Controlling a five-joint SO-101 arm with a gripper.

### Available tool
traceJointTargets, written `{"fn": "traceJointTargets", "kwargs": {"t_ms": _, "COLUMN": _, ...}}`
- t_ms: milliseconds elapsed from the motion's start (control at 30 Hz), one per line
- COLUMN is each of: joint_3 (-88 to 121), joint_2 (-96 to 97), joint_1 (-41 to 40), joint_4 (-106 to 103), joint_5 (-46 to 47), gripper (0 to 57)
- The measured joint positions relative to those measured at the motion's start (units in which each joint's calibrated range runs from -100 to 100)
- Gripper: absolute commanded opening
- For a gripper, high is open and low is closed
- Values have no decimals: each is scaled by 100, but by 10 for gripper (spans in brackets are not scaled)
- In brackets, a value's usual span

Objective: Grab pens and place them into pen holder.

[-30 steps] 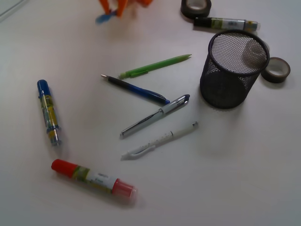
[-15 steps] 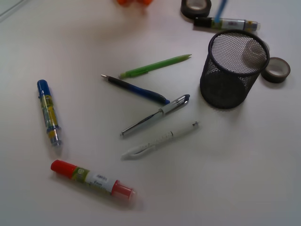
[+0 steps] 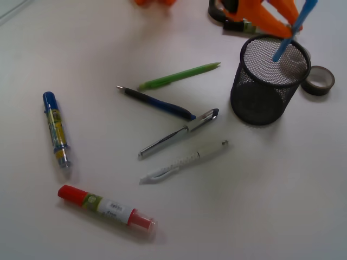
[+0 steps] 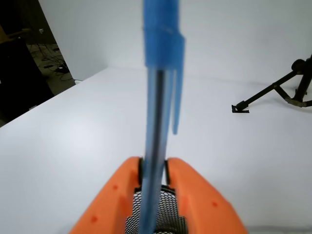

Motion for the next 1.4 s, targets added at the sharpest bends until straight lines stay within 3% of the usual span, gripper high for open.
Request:
{"fn": "traceJointTargets", "kwargs": {"t_ms": 133, "joint_3": 0, "joint_2": 131, "joint_1": 7, "joint_4": -86, "joint_5": 0, "gripper": 247}}
{"fn": "traceJointTargets", "kwargs": {"t_ms": 467, "joint_3": 0, "joint_2": -235, "joint_1": 326, "joint_4": 302, "joint_5": 718, "gripper": 259}}
{"fn": "traceJointTargets", "kwargs": {"t_ms": 767, "joint_3": 0, "joint_2": -2300, "joint_1": 1413, "joint_4": 4276, "joint_5": 1919, "gripper": 257}}
{"fn": "traceJointTargets", "kwargs": {"t_ms": 933, "joint_3": 0, "joint_2": -2474, "joint_1": 2242, "joint_4": 6160, "joint_5": 2413, "gripper": 257}}
{"fn": "traceJointTargets", "kwargs": {"t_ms": 1133, "joint_3": -243, "joint_2": -1542, "joint_1": 2627, "joint_4": 6799, "joint_5": 2872, "gripper": 257}}
{"fn": "traceJointTargets", "kwargs": {"t_ms": 1400, "joint_3": -2102, "joint_2": 549, "joint_1": 2730, "joint_4": 7741, "joint_5": 3287, "gripper": 256}}
